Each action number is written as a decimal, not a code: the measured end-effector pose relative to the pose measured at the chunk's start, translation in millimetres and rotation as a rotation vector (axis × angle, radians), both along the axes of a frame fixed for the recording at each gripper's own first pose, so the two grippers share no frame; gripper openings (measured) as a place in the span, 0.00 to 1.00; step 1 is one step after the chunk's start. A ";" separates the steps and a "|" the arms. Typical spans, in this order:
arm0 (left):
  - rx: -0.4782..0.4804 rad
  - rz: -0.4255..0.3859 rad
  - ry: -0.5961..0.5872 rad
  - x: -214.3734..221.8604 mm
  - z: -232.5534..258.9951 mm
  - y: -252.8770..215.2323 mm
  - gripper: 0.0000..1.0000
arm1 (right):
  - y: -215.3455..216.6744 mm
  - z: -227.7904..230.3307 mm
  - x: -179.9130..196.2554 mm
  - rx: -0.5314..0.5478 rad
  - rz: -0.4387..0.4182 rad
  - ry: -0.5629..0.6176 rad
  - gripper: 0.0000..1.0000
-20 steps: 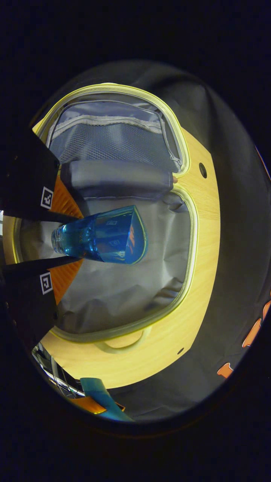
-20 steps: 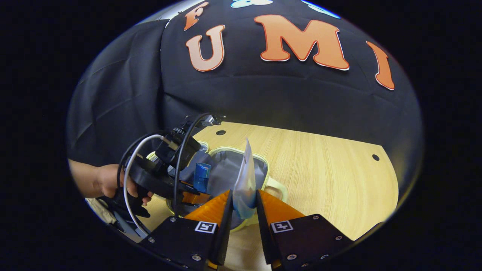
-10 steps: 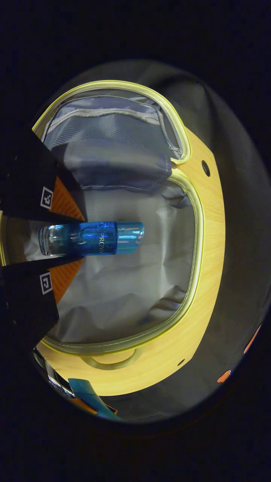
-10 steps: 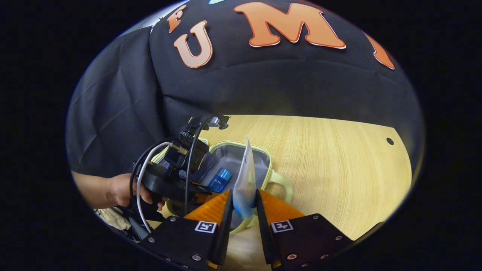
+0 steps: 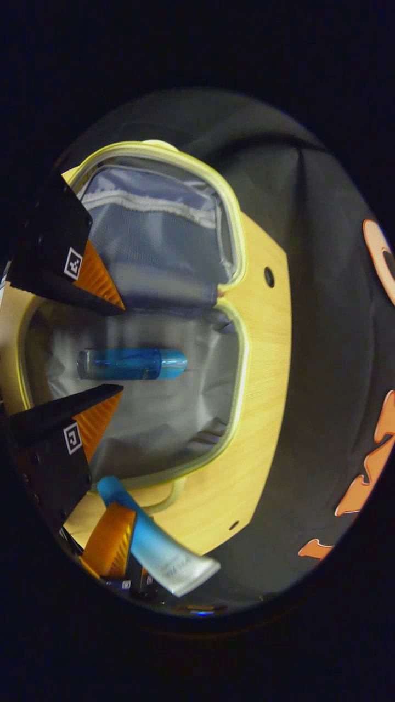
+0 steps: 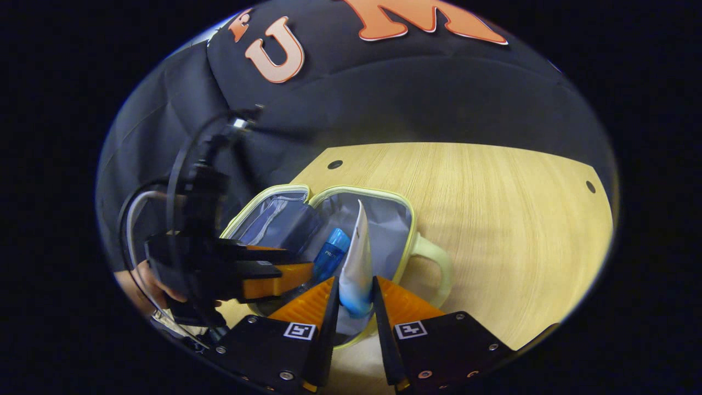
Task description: First open the suitcase, pack the skin care products into it, and then close the suitcase.
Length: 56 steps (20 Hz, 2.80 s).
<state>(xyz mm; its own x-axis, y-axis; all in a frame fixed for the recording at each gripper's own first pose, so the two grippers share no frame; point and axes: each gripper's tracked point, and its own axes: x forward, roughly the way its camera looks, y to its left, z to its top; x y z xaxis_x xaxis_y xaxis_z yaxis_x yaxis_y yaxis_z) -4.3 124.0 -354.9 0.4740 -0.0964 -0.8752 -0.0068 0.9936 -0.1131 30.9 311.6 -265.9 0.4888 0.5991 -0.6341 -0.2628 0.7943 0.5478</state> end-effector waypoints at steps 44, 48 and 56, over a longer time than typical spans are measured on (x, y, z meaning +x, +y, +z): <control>-0.096 0.561 -0.181 -45.9 60.5 303.2 0.92 | -146.7 80.7 30.1 -0.327 -0.388 -0.156 0.82; -0.191 0.608 -0.095 -38.2 24.8 325.6 0.92 | -192.6 110.3 24.4 -0.399 -0.476 -0.203 0.84; -0.458 0.806 0.032 -21.1 -33.8 343.2 0.93 | -238.6 153.1 16.6 -0.409 -0.595 -0.268 0.84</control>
<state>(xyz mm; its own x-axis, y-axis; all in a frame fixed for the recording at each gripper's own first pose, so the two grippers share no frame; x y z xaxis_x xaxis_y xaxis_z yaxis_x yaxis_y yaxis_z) -25.4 467.1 -388.6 0.5241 -0.0879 -0.8471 -0.6861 0.5458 -0.4811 47.5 73.0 -112.8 0.8236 -0.0694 -0.5629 0.1898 0.9690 0.1583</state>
